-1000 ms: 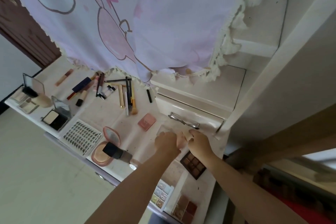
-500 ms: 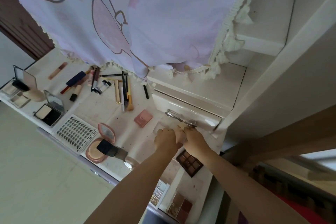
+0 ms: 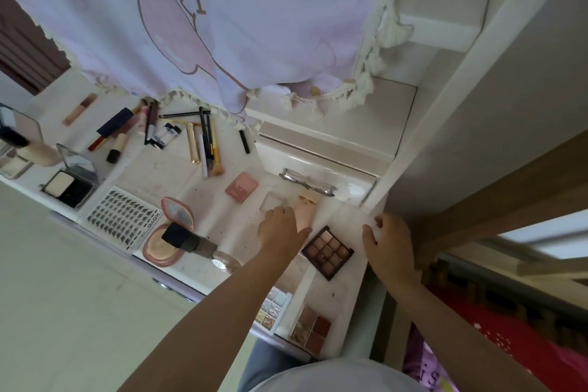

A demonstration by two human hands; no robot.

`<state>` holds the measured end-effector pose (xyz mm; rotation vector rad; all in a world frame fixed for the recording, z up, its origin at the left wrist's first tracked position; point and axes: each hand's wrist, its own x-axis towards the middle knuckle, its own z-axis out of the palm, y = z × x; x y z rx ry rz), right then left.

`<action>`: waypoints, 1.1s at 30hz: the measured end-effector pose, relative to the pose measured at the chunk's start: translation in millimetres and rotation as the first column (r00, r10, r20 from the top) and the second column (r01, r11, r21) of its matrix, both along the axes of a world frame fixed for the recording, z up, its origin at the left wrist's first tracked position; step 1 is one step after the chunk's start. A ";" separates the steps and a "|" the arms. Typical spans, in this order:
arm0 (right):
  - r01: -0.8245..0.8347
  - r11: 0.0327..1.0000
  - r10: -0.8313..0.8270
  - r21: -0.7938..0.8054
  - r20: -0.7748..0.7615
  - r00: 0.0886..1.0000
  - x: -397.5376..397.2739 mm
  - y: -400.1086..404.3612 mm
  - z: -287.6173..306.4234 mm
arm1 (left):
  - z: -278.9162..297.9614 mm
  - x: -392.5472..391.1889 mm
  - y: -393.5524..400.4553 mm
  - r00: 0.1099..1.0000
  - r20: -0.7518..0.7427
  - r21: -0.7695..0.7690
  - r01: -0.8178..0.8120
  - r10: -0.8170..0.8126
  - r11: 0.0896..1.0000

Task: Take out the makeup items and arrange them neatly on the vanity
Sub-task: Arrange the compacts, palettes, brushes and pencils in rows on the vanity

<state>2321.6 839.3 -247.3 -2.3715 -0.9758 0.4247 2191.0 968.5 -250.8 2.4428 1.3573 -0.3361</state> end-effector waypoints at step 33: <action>0.319 0.948 -0.311 -0.025 -0.303 0.901 -4.5 13.3 -22.5 | 36.7 -28.3 17.1 0.998 0.021 0.089 0.056 -0.058 0.994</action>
